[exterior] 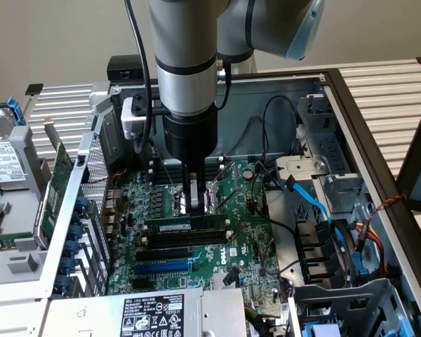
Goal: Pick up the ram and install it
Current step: 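Insert the ram into the slot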
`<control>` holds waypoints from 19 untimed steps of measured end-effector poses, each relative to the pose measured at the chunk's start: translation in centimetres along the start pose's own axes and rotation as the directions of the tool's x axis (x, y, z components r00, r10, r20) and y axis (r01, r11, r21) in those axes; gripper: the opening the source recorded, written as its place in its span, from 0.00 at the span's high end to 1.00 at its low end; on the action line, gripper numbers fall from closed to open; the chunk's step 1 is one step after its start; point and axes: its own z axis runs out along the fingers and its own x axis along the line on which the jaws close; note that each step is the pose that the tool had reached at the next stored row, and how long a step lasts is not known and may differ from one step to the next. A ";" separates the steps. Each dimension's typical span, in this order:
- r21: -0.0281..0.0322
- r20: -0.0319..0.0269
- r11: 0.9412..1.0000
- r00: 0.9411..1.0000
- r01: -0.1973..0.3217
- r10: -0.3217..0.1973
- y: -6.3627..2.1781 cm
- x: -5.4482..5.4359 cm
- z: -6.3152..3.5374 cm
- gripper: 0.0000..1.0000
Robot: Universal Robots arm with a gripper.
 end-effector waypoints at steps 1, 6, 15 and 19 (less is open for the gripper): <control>0.000 0.000 1.000 1.000 0.000 0.000 0.00 0.0 0.02 0.87; 0.000 -0.001 1.000 1.000 0.000 0.000 0.00 0.0 0.25 0.87; 0.000 -0.002 1.000 1.000 0.002 -0.002 0.06 -0.1 0.48 0.87; 0.000 -0.002 1.000 1.000 0.006 -0.006 0.06 -0.1 0.50 0.87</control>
